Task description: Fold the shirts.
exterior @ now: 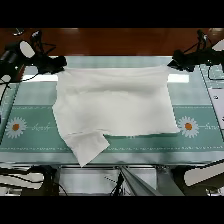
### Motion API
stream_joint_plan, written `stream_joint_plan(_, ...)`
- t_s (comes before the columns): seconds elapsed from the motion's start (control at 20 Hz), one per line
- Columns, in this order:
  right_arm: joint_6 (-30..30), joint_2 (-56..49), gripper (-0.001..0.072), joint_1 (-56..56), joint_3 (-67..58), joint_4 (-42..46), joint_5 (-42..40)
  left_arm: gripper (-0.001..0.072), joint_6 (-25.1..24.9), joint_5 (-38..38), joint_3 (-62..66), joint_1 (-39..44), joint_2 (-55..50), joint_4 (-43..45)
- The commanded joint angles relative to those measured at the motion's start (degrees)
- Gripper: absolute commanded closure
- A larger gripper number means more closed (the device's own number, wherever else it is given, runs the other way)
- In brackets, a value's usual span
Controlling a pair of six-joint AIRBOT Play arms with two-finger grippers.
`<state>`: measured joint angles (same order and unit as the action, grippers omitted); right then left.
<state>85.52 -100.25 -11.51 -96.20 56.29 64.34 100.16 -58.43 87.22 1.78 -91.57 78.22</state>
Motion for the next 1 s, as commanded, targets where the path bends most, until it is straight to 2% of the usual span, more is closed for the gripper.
stream_joint_plan(0.0,-2.99,-1.42,0.0687,-2.47,-1.84,-0.66,9.05,0.0685,-7.45,-14.49,1.33,-2.6,0.66,-0.96)
stream_joint_plan(0.1,-4.66,-1.2,0.0687,-4.04,-1.79,0.5,14.75,0.0685,-13.27,-24.28,1.05,-3.72,0.72,-3.58)
stream_joint_plan(0.15,-4.85,-1.2,0.0687,-4.02,-1.51,2.6,16.57,0.0685,-14.23,-26.05,-0.39,-3.98,0.72,-4.94)
stream_joint_plan(0.3,-4.79,-1.27,0.0687,-2.91,2.91,7.28,17.22,0.0685,-14.25,-24.28,-8.39,-3.15,0.66,-6.91)
stream_joint_plan(0.5,-4.68,-1.25,0.0673,-2.05,10.91,6.6,11.17,0.067,-14.14,-21.03,-16.52,-2.82,0.48,-6.91)
stream_joint_plan(0.55,-3.28,-1.25,0.0403,-1.86,11.47,6.51,10.84,0.049,-14.01,-21.14,-16.98,-2.82,0.48,-6.86)
stream_joint_plan(0.6,-4.15,-1.14,0.0086,-1.84,11.41,5.88,11.63,0.0043,-14.03,-21.79,-16.87,-2.84,0.57,-6.8)
stream_joint_plan(0.65,-4.83,-0.68,0.0089,-1.99,10.99,5.35,13.31,0.0002,-14.01,-23.08,-16.37,-2.91,0.74,-5.73)
stream_joint_plan(0.85,-6.29,5.75,0.009,-6.49,11.1,9.42,18.84,0.0003,-13.97,-26.45,-17.57,-5.9,6.82,-1.51)
stream_joint_plan(0.95,-6.29,11.58,0.0091,-9.66,17.16,9.92,16.09,0.0004,-14.27,-26.51,-24.35,-9.68,12.92,-1.22)
